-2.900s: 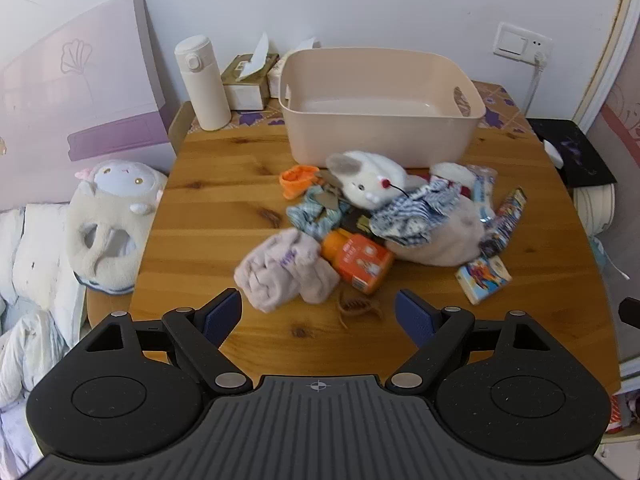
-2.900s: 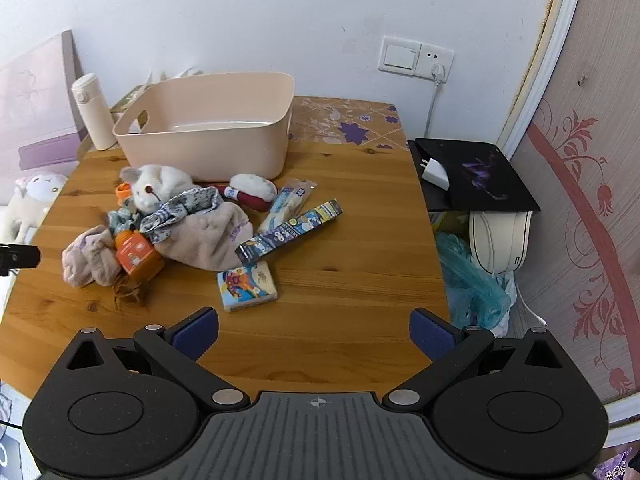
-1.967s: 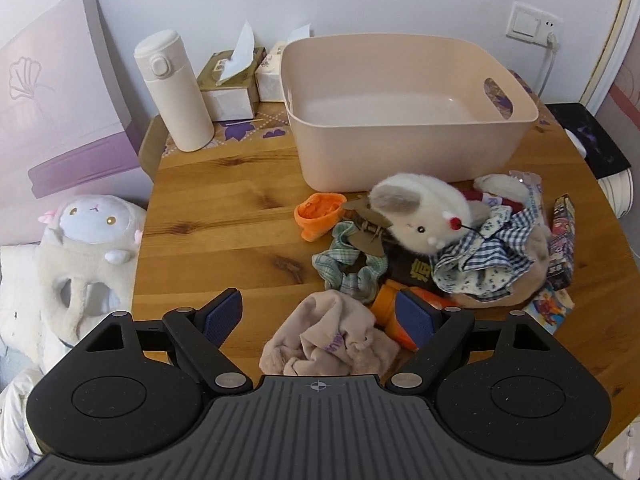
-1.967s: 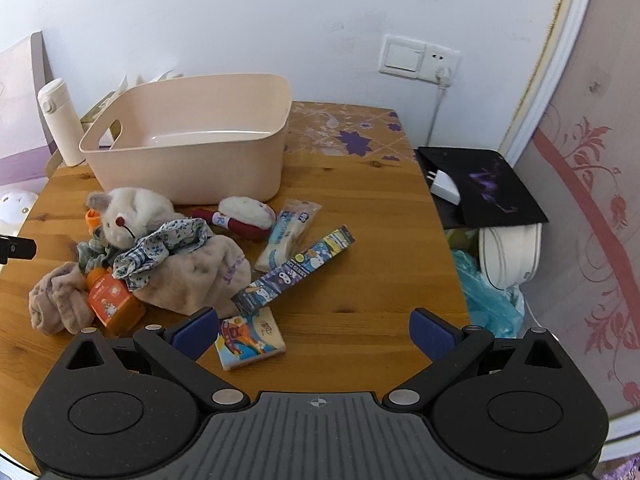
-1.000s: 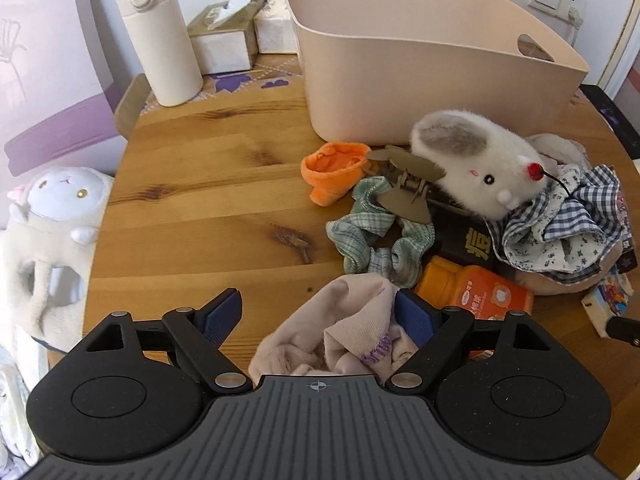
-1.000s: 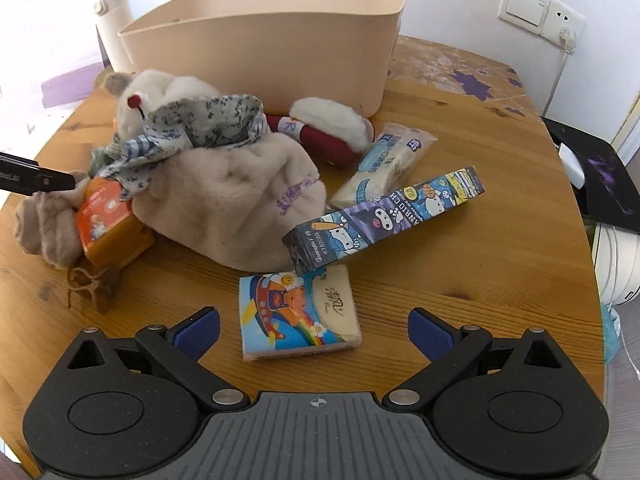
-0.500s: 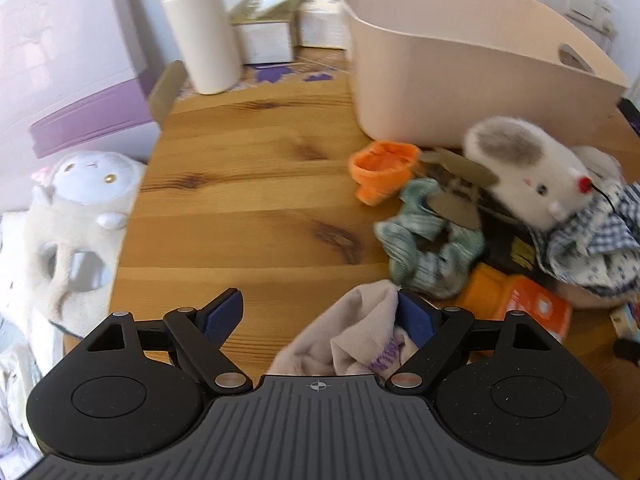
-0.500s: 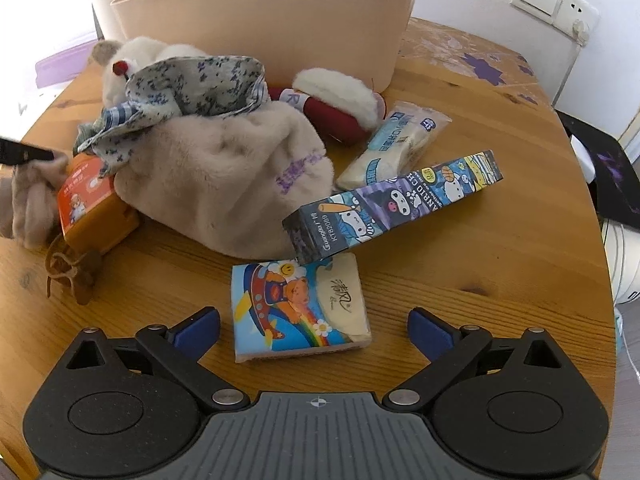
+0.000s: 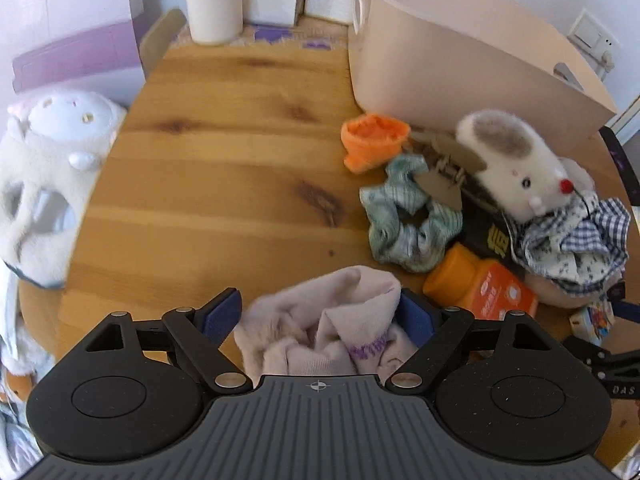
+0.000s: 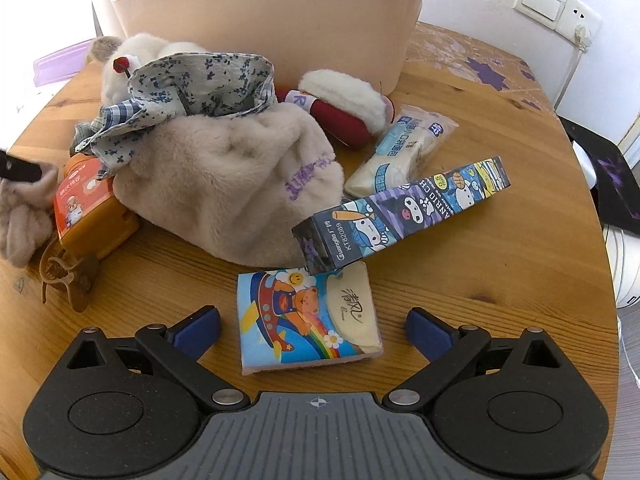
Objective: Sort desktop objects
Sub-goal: 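Close the left tool on the beige sock while the right tool grasps the tissue pack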
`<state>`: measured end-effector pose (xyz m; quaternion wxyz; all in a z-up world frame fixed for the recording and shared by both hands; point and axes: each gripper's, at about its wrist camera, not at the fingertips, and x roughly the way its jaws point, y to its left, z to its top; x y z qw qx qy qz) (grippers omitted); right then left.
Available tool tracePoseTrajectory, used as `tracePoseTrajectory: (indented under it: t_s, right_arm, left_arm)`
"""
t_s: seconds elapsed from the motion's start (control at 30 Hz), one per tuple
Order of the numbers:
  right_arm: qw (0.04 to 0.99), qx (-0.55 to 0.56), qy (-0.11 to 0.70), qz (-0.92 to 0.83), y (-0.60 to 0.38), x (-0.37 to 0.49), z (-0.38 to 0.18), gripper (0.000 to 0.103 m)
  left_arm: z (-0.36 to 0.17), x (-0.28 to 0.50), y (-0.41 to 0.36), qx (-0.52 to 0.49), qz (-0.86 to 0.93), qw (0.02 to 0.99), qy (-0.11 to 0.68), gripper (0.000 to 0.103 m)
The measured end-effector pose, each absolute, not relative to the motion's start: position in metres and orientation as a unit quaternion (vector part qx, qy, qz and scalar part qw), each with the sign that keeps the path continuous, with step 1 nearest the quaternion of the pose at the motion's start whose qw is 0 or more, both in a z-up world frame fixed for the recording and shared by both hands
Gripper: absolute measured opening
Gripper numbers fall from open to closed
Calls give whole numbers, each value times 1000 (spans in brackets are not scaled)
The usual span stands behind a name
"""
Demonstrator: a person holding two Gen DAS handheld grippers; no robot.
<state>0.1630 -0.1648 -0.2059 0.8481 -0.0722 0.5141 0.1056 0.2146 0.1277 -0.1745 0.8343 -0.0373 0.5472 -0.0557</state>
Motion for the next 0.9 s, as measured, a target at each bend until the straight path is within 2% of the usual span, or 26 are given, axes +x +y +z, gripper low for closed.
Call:
tracePoseTrajectory:
  t_s: [0.17,0.27,0.4,0.5,0.57,0.67,0.77,0.9]
  right_arm:
    - [851,-67,510,104,-166,166,-205,100]
    - [854,-65,506,104,-167,165,-203,92]
    - [859,-56,499,103,-168,164,-200,75]
    - [860,-57,495,107,-165,161,-196,62]
    - [859,-58,498,105,-164,160,-195,61]
    - [858,-56,499,106,-162,156,-194,61]
    - [855,-52,504,112,-163,151,-193,61]
    - [855,-32,504,119,-167,144,-188,61]
  left_arm:
    - [-191,212,122,-31,-71,820,567,86]
    - [-193,211,114,-9,-72,820,568,87]
    - [-195,209,107,11,-75,821,566,85]
    - [-192,204,103,20,-83,825,559,69]
    - [-190,201,99,34,-92,826,556,54]
    - [-189,199,93,45,-102,825,555,41]
    - [-184,199,89,50,-107,824,555,31]
    - [-179,197,86,59,-114,823,554,27]
